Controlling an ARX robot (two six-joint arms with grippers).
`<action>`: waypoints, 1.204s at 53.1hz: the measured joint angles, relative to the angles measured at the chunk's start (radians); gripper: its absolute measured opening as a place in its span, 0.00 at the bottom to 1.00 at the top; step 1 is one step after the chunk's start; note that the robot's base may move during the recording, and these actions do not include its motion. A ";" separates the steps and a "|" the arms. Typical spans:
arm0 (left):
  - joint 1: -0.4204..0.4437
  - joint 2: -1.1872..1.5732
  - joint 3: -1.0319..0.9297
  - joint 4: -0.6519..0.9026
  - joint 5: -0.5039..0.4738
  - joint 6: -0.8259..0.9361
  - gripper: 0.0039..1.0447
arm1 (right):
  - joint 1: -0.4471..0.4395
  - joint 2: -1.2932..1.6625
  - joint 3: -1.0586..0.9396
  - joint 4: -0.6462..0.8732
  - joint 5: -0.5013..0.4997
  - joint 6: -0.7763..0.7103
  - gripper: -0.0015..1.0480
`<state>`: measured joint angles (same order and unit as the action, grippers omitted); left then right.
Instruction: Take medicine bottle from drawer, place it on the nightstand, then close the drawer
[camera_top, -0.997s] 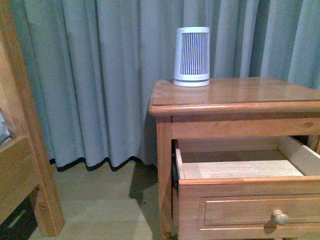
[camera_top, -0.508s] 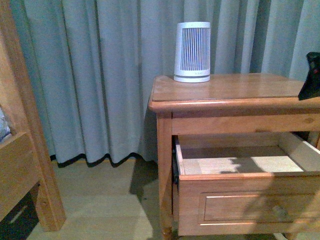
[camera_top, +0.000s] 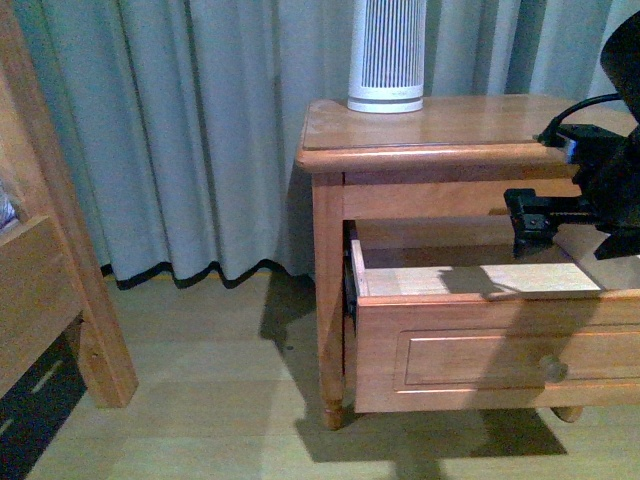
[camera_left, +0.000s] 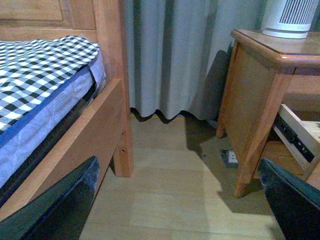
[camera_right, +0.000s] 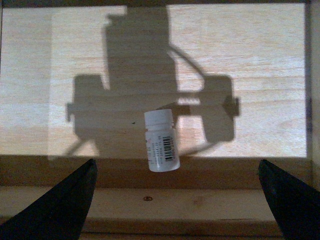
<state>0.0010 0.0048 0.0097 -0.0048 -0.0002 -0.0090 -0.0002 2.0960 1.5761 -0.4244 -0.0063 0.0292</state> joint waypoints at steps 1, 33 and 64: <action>0.000 0.000 0.000 0.000 0.000 0.000 0.94 | 0.004 0.006 0.005 0.000 0.000 0.000 0.93; 0.000 0.000 0.000 0.000 0.000 0.000 0.94 | 0.017 0.201 0.054 0.104 0.029 -0.023 0.93; 0.000 0.000 0.000 0.000 0.000 0.000 0.94 | 0.044 0.316 0.176 0.079 0.033 -0.026 0.47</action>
<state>0.0010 0.0048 0.0097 -0.0048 -0.0002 -0.0090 0.0441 2.4123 1.7519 -0.3458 0.0265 0.0032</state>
